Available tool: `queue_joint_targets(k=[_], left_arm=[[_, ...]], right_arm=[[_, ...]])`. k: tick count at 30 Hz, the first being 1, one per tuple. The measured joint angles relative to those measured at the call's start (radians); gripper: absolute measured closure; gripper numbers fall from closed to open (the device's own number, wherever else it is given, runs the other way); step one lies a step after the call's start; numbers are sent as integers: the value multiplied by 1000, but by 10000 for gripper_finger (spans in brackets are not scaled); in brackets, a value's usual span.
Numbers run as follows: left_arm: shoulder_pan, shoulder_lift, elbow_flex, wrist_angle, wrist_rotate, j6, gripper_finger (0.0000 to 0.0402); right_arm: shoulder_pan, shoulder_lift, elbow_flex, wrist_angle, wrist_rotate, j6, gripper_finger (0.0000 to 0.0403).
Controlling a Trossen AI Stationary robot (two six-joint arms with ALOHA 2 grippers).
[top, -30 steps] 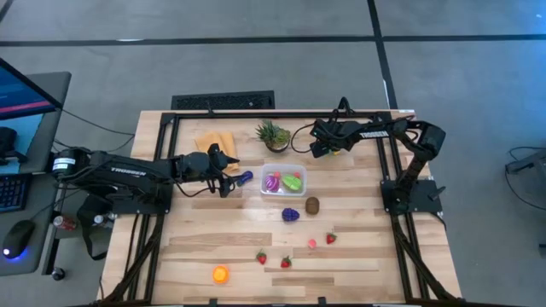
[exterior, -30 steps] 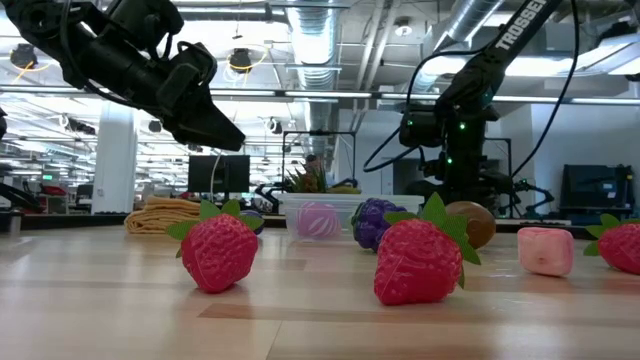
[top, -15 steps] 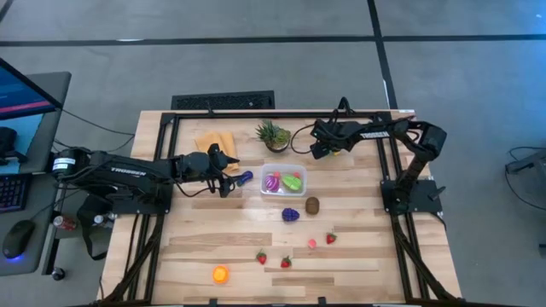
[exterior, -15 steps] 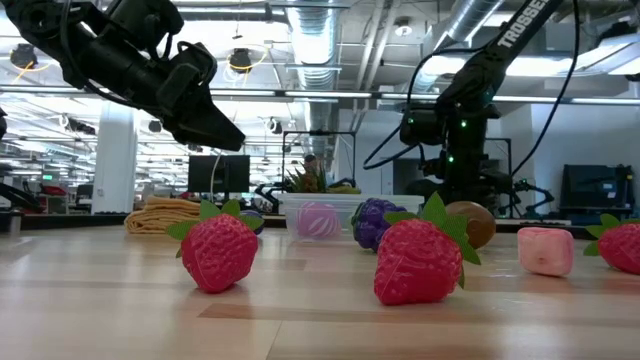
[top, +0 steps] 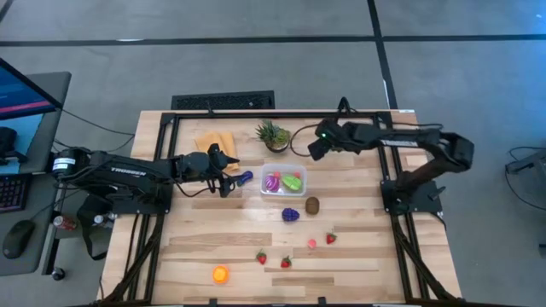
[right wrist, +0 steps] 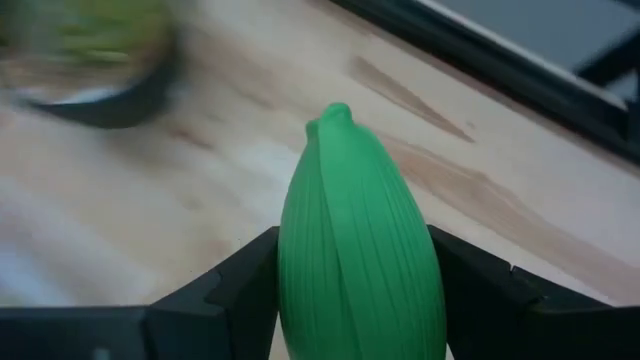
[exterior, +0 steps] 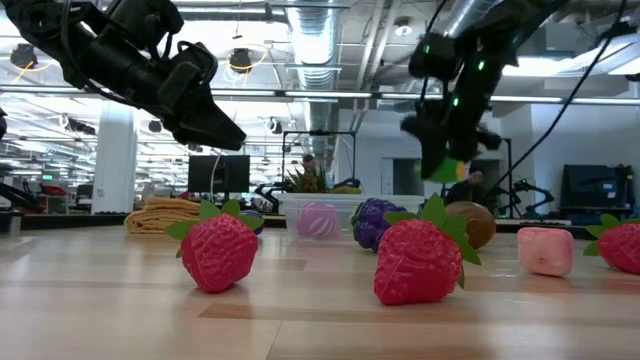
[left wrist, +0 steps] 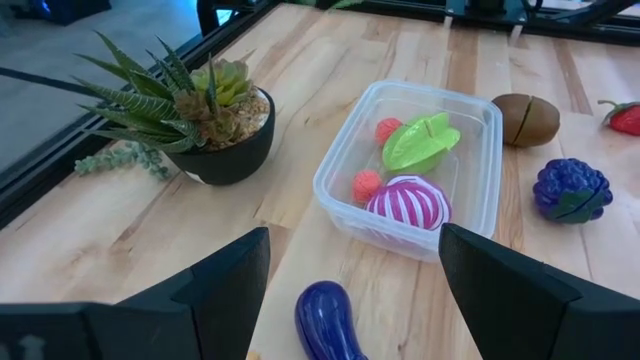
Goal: Pick and placing Produce into tupperware
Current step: Put the green corn into the transparent container
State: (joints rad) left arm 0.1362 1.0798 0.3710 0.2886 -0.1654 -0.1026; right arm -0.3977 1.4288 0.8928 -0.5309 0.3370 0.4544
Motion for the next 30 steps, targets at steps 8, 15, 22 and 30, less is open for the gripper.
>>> queue_joint_targets(k=[8, 15, 22, 30], left_arm=[[0, 0, 0, 1, -16, -18, 118], [0, 0, 0, 2, -26, -39, 118], [0, 0, 0, 21, -26, -62, 118], [0, 0, 0, 25, -26, -68, 118]], right_arm=[[178, -121, 1, 21, 2, -79, 186], [301, -142, 1, 107, 4, -153, 186], [359, -131, 2, 183, 4, -201, 186], [408, -131, 2, 240, 3, -218, 186]])
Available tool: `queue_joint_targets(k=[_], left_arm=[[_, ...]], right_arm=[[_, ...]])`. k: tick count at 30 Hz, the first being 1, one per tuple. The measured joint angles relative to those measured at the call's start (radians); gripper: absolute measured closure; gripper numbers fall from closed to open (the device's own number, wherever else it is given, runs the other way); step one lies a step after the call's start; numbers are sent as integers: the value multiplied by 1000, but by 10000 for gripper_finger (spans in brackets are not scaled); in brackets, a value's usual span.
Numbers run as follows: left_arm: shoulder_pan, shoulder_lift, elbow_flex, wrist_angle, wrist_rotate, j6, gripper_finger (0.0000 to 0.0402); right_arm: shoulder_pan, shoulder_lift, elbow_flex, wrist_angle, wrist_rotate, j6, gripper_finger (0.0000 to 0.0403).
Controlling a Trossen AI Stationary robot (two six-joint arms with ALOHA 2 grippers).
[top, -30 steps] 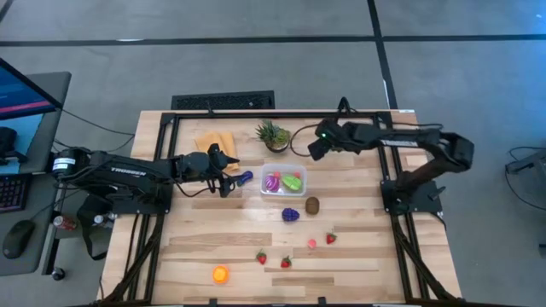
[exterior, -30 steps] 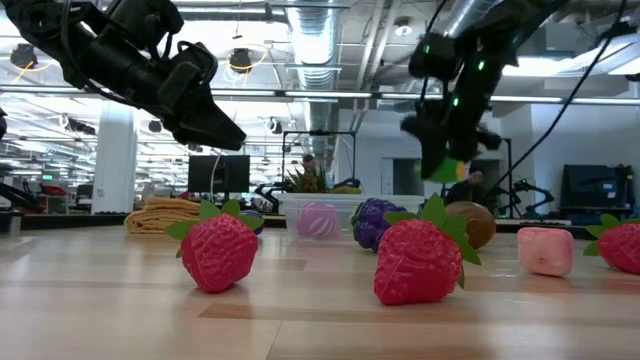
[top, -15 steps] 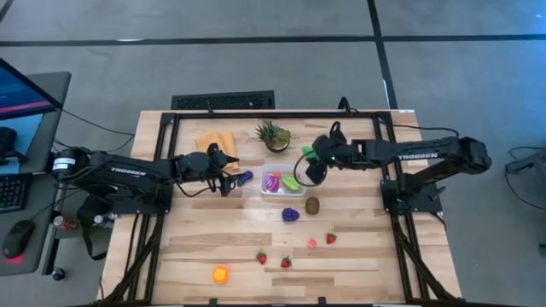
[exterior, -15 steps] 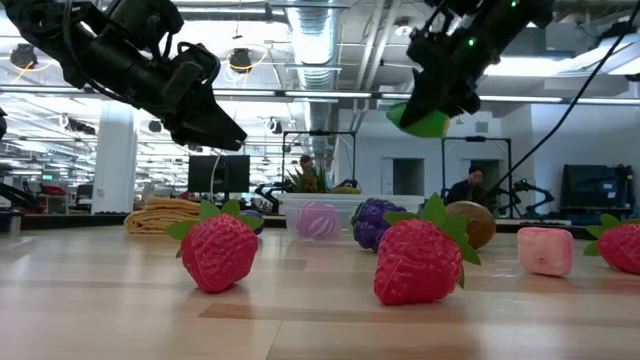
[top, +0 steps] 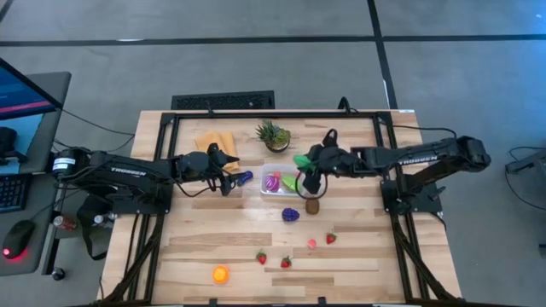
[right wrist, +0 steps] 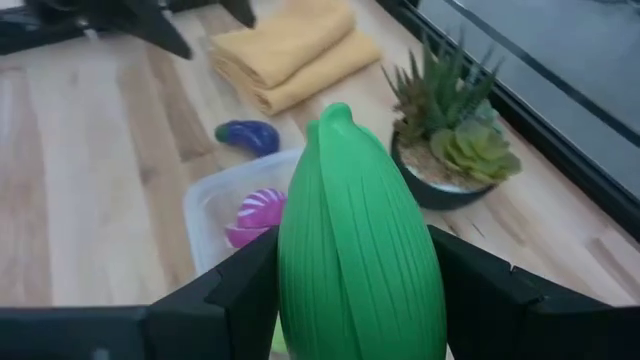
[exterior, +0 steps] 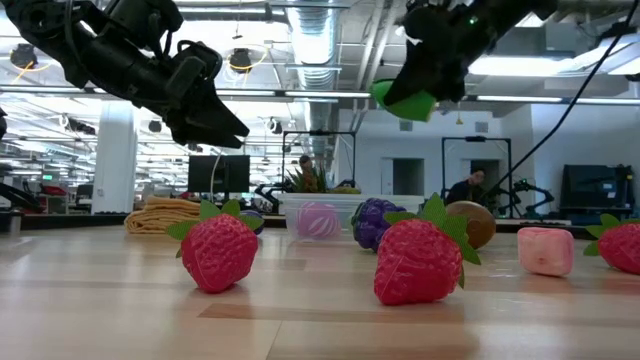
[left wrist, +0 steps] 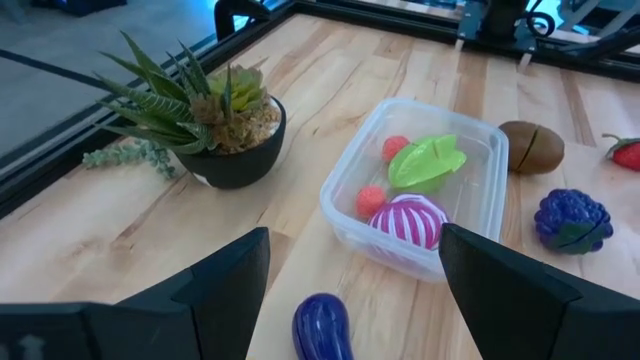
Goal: Pick and placing Produce into tupperware
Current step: Put the green corn into the transparent container
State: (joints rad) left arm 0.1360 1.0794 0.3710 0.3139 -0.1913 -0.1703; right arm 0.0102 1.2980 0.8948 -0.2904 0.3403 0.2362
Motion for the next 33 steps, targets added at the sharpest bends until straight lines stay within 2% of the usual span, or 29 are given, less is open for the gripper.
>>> queue_joint_targets(k=[12, 18, 25, 33], left_arm=[[0, 0, 0, 4, 0, 0, 118], [0, 0, 0, 27, 0, 4, 118], [-1, 0, 0, 39, 10, 4, 118], [-2, 0, 0, 42, 10, 7, 118]], right_arm=[[84, 2, 0, 93, -3, -36, 186], [115, 114, 2, 189, -3, -104, 186], [82, 220, 5, 219, -4, -114, 186], [30, 316, 6, 285, -104, -105, 186]])
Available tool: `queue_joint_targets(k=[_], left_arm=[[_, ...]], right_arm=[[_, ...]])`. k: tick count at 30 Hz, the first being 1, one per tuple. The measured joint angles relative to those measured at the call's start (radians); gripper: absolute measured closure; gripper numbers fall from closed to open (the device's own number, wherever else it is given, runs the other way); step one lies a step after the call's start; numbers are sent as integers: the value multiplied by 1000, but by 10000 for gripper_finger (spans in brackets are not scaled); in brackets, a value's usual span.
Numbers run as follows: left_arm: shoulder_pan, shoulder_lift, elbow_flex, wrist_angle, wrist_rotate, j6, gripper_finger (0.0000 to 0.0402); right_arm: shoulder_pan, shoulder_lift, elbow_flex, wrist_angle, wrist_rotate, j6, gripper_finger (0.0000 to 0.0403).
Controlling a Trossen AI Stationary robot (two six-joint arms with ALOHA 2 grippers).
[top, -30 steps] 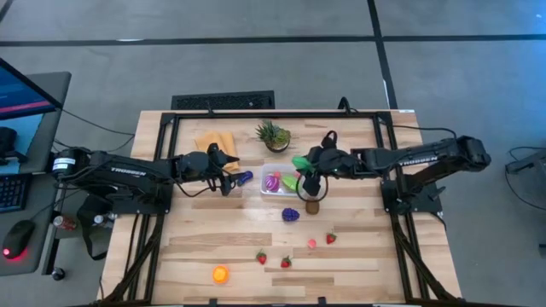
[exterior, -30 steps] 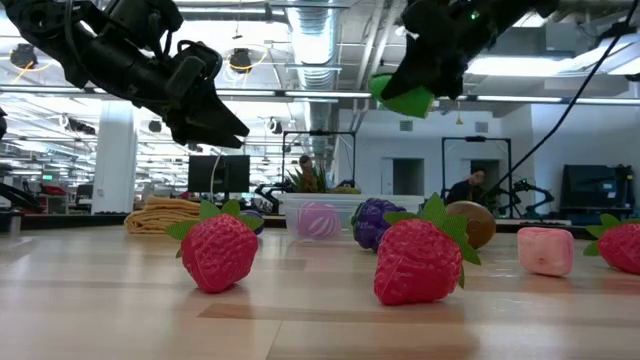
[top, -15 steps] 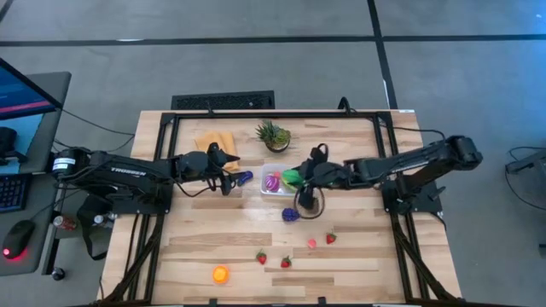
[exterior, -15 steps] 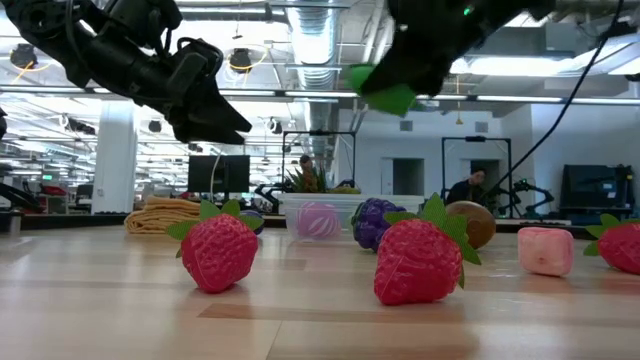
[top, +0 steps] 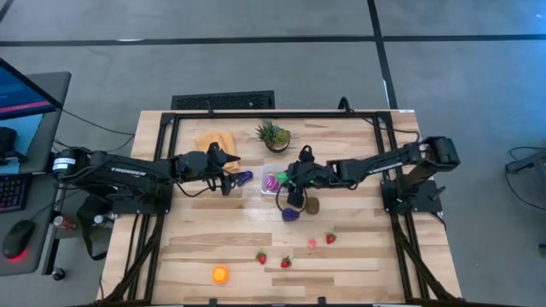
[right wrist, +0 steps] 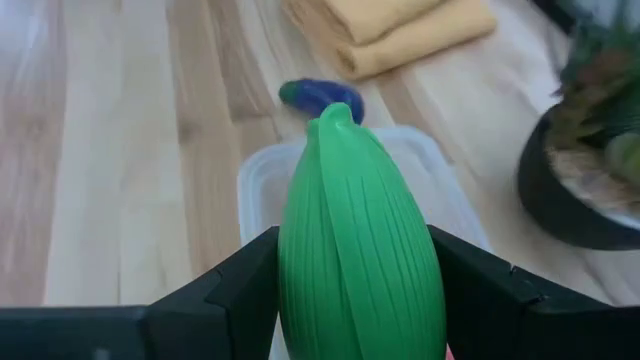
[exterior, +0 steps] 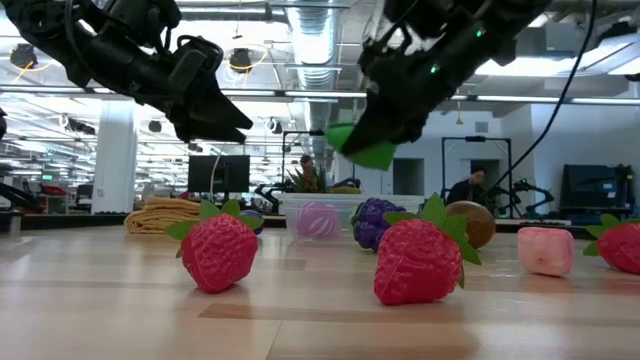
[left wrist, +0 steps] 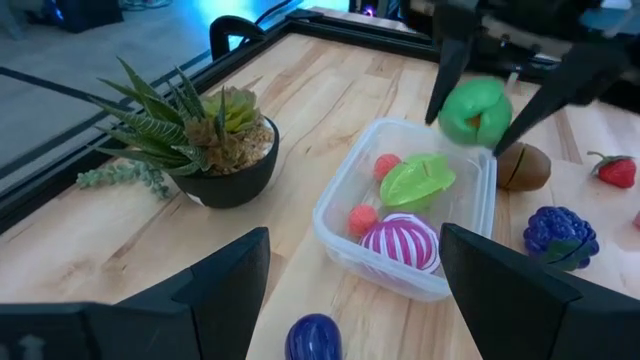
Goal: Pick and placing Produce into tupperware
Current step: Put the green corn into the transparent container
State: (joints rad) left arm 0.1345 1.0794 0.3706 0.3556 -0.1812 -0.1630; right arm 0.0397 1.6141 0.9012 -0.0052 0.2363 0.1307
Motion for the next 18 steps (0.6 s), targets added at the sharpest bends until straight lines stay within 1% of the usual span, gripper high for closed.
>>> queue_joint_targets(k=[9, 18], left_arm=[[0, 0, 0, -1, -1, 19, 118], [0, 0, 0, -1, -3, 21, 118]], right_arm=[[-10, 77, -1, 18, -31, 2, 186], [-10, 75, -1, 17, -31, 2, 186]])
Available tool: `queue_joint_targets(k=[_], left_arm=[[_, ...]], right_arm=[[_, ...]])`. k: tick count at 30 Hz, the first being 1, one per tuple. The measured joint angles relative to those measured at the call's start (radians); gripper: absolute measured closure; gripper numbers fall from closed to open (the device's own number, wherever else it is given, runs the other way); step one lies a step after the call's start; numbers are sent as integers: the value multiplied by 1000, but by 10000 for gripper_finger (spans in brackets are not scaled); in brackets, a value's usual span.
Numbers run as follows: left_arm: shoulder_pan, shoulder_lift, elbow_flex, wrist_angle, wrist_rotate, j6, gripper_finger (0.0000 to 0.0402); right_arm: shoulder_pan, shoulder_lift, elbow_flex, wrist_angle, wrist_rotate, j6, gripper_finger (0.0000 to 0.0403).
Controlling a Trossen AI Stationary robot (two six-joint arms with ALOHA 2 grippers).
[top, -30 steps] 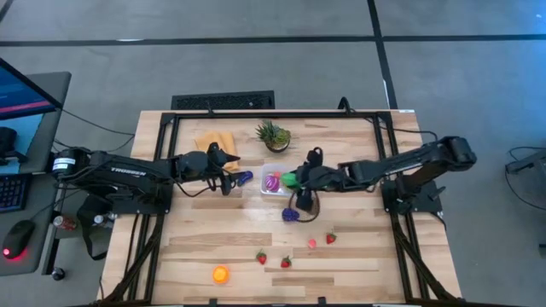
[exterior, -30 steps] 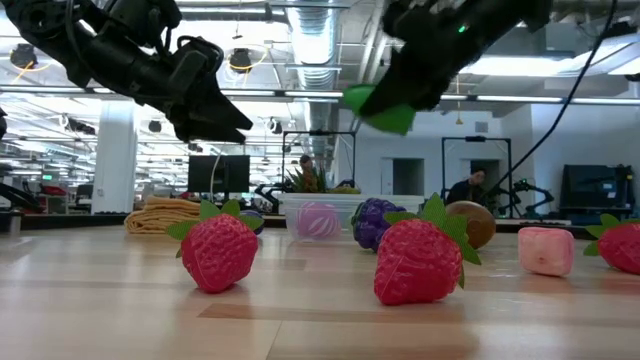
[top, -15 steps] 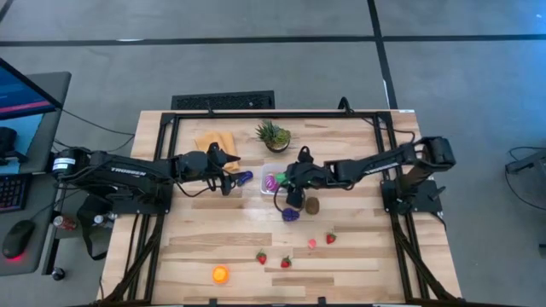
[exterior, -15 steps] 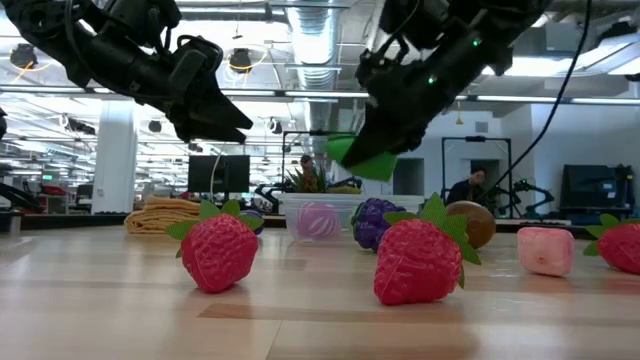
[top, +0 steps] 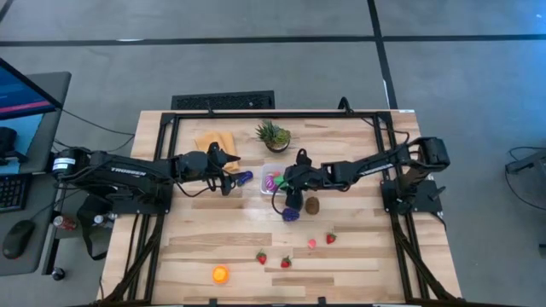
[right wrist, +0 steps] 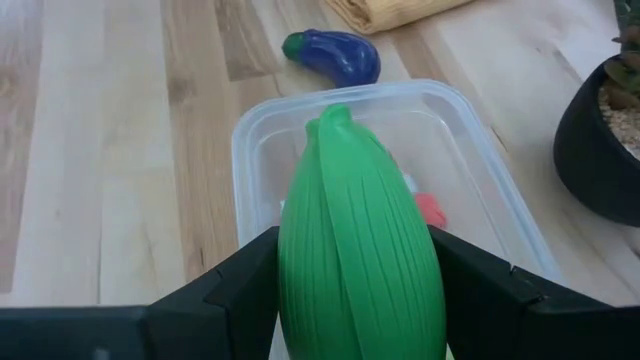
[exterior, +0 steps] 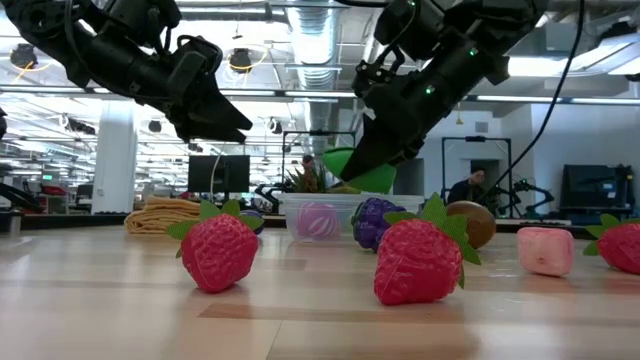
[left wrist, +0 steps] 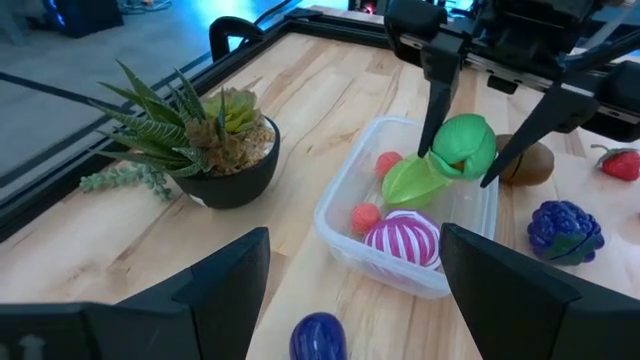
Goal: Pick and placing Produce into tupperware
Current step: Put the green corn into the transparent container, then put the purple eggplant into the transparent container
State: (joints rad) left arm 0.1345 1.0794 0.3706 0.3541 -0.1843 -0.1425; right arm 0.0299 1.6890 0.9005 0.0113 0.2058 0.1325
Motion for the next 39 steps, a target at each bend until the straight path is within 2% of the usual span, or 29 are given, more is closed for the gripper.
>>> queue_joint_targets(k=[8, 18, 26, 35, 39], left_arm=[[0, 0, 0, 0, 0, 0, 118], [0, 0, 0, 0, 0, 0, 118], [0, 0, 0, 0, 0, 0, 118], [0, 0, 0, 1, 0, 8, 118], [0, 0, 0, 1, 1, 15, 118]], right_arm=[[0, 0, 0, -2, 1, 6, 183], [0, 0, 1, -2, 4, 17, 130], [0, -14, 1, -14, 4, -7, 116], [-17, -179, 2, -176, 6, -36, 116], [-26, -269, 2, -282, 44, -19, 116]])
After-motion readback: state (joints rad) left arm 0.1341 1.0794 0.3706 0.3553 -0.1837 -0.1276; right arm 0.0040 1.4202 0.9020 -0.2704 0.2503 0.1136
